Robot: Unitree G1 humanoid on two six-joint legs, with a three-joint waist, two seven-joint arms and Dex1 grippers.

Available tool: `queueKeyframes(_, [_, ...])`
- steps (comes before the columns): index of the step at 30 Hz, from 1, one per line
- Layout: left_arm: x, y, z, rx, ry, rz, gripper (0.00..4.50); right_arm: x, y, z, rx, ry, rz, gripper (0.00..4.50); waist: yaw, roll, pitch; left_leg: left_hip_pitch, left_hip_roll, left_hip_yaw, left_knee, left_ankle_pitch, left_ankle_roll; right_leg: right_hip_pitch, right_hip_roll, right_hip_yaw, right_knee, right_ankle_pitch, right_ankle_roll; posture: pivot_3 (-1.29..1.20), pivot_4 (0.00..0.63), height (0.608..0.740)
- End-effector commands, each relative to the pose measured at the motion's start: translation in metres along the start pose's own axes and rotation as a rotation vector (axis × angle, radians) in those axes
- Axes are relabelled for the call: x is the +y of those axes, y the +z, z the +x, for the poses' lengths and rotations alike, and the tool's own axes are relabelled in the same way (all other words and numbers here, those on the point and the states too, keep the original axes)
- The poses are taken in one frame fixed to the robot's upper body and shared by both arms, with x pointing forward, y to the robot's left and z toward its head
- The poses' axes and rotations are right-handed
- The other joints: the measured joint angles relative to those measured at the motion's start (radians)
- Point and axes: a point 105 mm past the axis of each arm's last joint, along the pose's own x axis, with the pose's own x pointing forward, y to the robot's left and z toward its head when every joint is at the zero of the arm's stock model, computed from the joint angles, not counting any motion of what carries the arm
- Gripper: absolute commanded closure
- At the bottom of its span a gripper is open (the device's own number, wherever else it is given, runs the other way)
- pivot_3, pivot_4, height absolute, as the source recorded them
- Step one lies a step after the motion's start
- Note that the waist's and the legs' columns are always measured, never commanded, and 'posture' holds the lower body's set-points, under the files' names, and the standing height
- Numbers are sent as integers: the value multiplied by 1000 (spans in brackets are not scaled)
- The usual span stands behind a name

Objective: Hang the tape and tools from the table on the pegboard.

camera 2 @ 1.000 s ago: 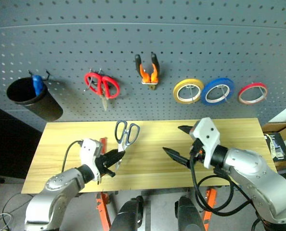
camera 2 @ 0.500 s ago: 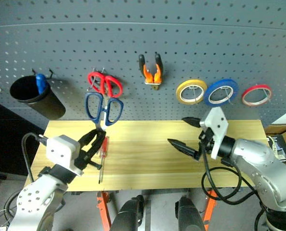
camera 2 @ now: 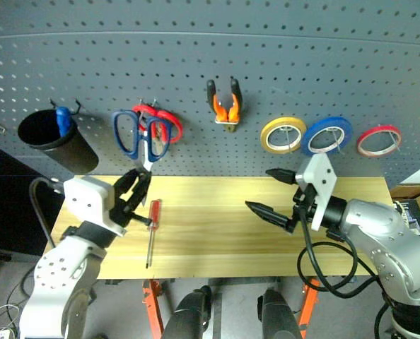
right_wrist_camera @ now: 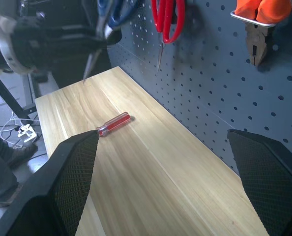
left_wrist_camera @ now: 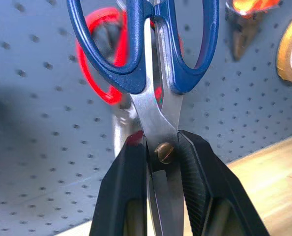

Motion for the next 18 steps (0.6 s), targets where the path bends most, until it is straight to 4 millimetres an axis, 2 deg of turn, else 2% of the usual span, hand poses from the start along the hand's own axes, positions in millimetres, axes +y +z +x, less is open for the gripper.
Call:
queueKeyframes(1, [0, 5, 7, -28, -2, -7, 3876, 5, 12, 0, -36, 9, -47, 0, 0, 0, 0, 0, 0, 0, 0, 0, 0, 0, 0, 0, 0, 0, 0, -40, 282, 740])
queueKeyframes(5, [3, -1, 13, -17, -3, -5, 3877, 7, 14, 1, -42, 12, -50, 0, -3, 0, 0, 0, 0, 0, 0, 1, 0, 0, 0, 0, 0, 0, 0, -45, 284, 740])
queueKeyframes(10, [-8, -16, 17, 25, -37, -1, 3877, 9, 17, 5, -72, 4, -49, 0, -3, 0, 0, 0, 0, 0, 0, 2, -2, 0, 0, 0, 0, 0, 0, -50, 283, 740])
queueKeyframes(12, [-10, -21, 15, 33, -38, -25, 3173, 9, 19, 8, -89, -2, -43, 0, -4, 0, 0, 0, 0, 0, 0, 2, -3, 0, 0, 0, 0, 0, 0, -56, 283, 740])
queueKeyframes(15, [-12, -27, 12, 51, -36, -36, 2356, 13, 19, 13, -103, 9, -32, 0, -11, 0, 0, 0, 0, 0, 0, 3, -2, 0, 0, 0, 1, 0, 0, -55, 282, 740])
queueKeyframes(18, [-9, -43, 1, 123, -19, -46, 1456, 19, 16, 16, -99, 31, -21, 0, -15, 0, 0, 0, 1, -1, 0, 3, -2, 0, 0, 0, 1, 0, 0, -54, 284, 740])
